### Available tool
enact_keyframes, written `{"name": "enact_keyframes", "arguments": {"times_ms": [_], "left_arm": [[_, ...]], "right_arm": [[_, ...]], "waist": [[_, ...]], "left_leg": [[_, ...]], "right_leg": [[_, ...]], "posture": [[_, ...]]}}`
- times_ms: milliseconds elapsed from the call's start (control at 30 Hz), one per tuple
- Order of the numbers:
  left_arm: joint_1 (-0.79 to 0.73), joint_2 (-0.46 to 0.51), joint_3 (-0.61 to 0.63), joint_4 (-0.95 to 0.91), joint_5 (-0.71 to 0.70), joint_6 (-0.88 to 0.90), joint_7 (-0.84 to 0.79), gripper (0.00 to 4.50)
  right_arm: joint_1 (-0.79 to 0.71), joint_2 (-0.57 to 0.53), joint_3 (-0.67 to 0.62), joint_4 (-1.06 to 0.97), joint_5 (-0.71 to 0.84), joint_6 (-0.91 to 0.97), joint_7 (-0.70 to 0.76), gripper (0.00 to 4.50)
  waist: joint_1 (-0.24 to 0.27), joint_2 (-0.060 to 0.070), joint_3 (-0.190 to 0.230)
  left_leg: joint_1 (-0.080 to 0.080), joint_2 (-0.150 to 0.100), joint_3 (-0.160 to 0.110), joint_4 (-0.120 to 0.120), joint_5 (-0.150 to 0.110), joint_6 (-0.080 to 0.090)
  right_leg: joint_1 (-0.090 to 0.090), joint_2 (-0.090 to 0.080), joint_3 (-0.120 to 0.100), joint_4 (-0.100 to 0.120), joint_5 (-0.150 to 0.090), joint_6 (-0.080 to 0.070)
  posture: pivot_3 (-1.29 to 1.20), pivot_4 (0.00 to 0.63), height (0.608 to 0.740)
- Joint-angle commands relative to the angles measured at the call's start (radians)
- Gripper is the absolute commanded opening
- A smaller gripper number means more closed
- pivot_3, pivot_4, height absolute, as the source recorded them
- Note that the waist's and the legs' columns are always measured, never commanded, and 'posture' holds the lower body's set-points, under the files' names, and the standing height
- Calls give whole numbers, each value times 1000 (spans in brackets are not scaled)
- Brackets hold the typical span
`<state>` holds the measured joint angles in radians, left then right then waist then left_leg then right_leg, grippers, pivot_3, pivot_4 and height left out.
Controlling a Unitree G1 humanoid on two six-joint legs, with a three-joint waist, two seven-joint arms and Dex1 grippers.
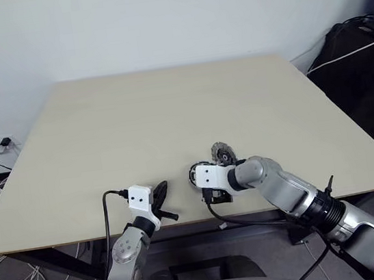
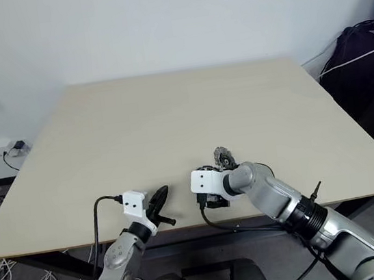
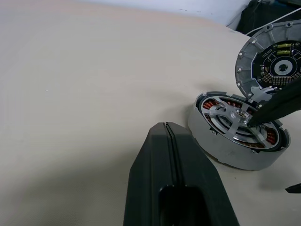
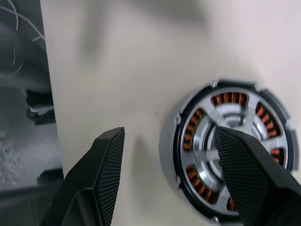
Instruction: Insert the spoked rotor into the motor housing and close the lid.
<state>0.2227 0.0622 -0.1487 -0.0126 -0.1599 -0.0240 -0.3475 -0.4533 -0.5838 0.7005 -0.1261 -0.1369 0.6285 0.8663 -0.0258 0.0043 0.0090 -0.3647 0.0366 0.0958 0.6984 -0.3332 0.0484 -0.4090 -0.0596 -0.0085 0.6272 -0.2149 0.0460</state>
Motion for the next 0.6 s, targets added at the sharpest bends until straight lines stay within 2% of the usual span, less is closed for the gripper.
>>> {"name": "enact_keyframes", "arguments": {"times_ms": [33,600], "left_arm": [[-8,-6,-3,-42,-3,-4,5,0],[-7,-8,-4,-50,-4,3,5,0]], "right_arm": [[-17,-15,-37,-16,-14,-19,22,3249],[-20,-28,-57,35,-49,-41,60,3249]], "waist": [[0,0,0],[2,0,0]], "left_leg": [[0,0,0,0,0,0],[0,0,0,0,0,0]], "right_leg": [[0,0,0,0,0,0],[0,0,0,0,0,0]], "posture": [[0,0,740],[0,0,740]]}}
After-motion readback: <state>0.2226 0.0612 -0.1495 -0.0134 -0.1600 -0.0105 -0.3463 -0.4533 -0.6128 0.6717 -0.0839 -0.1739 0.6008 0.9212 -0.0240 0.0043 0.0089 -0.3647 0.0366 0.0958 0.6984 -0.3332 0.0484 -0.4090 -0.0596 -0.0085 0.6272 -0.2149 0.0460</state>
